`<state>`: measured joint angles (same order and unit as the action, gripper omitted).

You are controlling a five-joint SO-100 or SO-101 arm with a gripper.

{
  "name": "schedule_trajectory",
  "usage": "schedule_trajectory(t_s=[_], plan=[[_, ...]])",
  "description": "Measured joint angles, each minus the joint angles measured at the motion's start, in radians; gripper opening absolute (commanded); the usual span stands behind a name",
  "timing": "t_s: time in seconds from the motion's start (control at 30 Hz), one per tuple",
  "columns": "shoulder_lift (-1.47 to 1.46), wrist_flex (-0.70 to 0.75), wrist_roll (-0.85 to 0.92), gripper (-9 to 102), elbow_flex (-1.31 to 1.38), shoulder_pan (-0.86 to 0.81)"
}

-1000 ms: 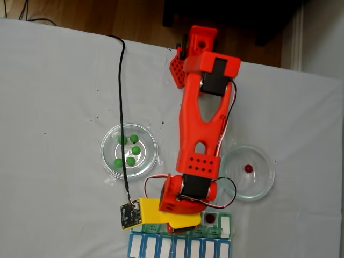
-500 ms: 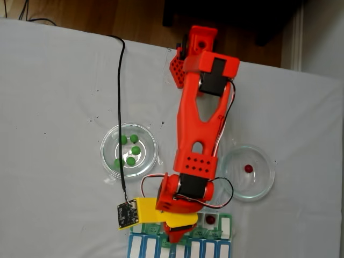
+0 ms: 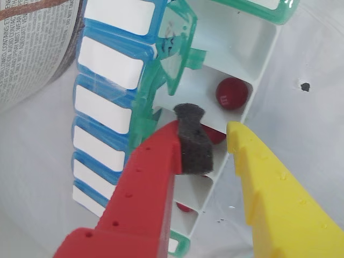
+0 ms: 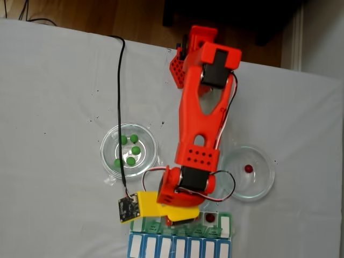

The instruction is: Sort medicines into box.

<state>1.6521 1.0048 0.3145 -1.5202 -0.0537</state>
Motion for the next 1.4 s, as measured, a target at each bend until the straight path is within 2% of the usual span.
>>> schedule_trajectory(t_s=[0.23, 0.53, 0.83, 1.4], plan=[[0.235, -0.043, -0.028, 1, -0.222, 0.083], [0.38, 0.086, -0.055, 1, -0.258, 0.255], [0.511, 0.064, -0.075, 1, -0.436, 0.431], [0.517, 0.037, -0.114, 1, -0.551, 0.607]])
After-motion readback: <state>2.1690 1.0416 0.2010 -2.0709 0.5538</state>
